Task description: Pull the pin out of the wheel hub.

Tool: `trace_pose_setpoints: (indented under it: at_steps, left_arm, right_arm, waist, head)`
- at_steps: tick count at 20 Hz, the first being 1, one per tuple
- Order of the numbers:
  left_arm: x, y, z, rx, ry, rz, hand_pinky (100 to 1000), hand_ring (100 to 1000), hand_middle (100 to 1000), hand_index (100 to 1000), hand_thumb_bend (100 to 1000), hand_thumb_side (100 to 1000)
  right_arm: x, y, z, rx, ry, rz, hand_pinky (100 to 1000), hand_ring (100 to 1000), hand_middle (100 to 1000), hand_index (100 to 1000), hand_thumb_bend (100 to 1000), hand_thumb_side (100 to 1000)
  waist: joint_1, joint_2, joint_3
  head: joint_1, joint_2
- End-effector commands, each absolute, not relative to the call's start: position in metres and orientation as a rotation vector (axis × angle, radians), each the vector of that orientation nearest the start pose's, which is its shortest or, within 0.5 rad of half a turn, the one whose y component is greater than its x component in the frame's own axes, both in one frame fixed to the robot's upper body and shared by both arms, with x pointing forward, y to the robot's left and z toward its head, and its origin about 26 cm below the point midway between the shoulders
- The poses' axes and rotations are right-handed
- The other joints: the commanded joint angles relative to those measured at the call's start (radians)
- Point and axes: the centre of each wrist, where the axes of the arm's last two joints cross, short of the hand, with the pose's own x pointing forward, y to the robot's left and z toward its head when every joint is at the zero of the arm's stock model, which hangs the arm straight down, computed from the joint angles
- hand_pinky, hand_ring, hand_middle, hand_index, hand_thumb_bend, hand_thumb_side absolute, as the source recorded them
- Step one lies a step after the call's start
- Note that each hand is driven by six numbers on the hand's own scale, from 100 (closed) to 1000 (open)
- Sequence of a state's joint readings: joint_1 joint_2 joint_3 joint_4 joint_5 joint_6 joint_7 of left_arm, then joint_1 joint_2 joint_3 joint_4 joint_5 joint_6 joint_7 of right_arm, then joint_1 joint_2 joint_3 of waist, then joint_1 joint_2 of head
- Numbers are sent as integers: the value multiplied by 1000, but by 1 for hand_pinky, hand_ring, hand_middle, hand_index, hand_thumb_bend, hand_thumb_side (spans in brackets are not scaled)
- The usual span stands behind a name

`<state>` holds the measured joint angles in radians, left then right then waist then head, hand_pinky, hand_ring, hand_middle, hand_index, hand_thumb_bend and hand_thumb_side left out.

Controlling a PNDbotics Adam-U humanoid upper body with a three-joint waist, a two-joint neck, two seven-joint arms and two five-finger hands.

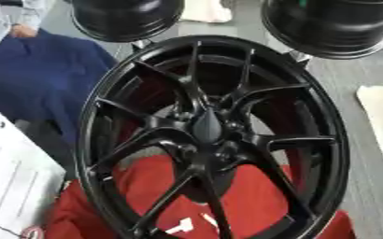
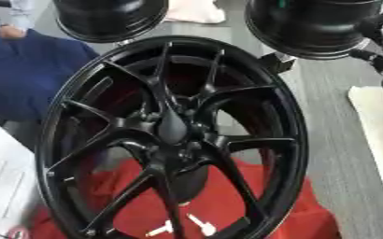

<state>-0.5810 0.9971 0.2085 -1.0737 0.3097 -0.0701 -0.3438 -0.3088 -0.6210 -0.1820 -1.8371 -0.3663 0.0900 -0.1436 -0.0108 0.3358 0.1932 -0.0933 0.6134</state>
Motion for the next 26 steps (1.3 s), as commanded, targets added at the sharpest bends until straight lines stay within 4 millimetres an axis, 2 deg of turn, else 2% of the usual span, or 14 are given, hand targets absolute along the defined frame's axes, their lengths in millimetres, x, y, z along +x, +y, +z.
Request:
trace_pose_setpoints:
  at_steps: [1,2,3,7,10,12,14,15,16,17,18,22,26]
  left_arm:
    - [334,532,282,597,-1803,-390,826,813,710,756,350,422]
    - [332,530,277,611,-1788,-395,845,841,750,791,451,533]
    - [330,528,272,630,-1776,-398,857,857,770,815,480,585]
    - [314,530,255,686,-1746,-341,865,876,801,849,454,716]
    - [307,526,250,702,-1765,-297,847,861,784,827,427,737]
    - [305,523,253,715,-1787,-253,819,828,744,766,369,700]
    - [305,517,259,703,-1855,-195,810,820,732,740,305,711]
    - [306,510,260,683,-1904,-176,812,818,730,739,272,716]
    - [310,500,262,652,-1961,-159,804,808,717,730,192,726]
    - [313,490,260,615,-2009,-146,804,808,717,730,192,726]
    - [316,480,258,577,-2053,-137,803,809,717,740,115,748]
    - [329,427,243,365,-2211,-86,806,813,722,755,100,747]
    - [327,380,222,185,-2320,11,807,813,723,763,102,751]
  right_arm:
    - [307,-364,245,-306,-2152,101,804,955,751,740,100,702]
    - [307,-364,245,-308,-2153,100,804,954,751,740,100,702]
    - [307,-365,245,-309,-2154,99,803,955,751,740,100,702]
    - [306,-366,244,-316,-2152,95,803,954,751,740,100,701]
    - [306,-367,244,-325,-2153,91,803,954,751,740,100,701]
    - [305,-368,244,-329,-2153,90,802,953,751,740,100,698]
    - [305,-368,245,-335,-2158,90,802,953,751,740,100,716]
    - [305,-369,245,-340,-2161,90,802,953,751,740,100,692]
    - [305,-369,246,-347,-2166,91,802,953,751,740,100,688]
    - [304,-370,247,-353,-2170,91,802,953,751,740,100,688]
    - [304,-370,248,-355,-2177,92,802,952,750,740,100,680]
    - [306,-364,254,-342,-2220,97,801,948,748,740,100,666]
    - [307,-359,259,-321,-2255,94,802,946,747,740,100,660]
  waist:
    - [1,-26,-4]
    - [-1,-26,-5]
    - [-2,-25,-6]
    - [-6,-23,-10]
    - [-10,-22,-13]
    - [-13,-23,-12]
    - [-19,-23,-11]
    - [-22,-23,-11]
    - [-29,-24,-10]
    - [-32,-24,-9]
    - [-38,-26,-10]
    - [-63,-35,-24]
    - [-77,-39,-32]
  head:
    - [6,-11]
    - [7,-12]
    - [8,-12]
    - [12,-17]
    - [14,-18]
    - [16,-17]
    - [15,-18]
    - [14,-18]
    - [12,-17]
    - [11,-18]
    - [13,-19]
    - [28,-28]
    - [33,-31]
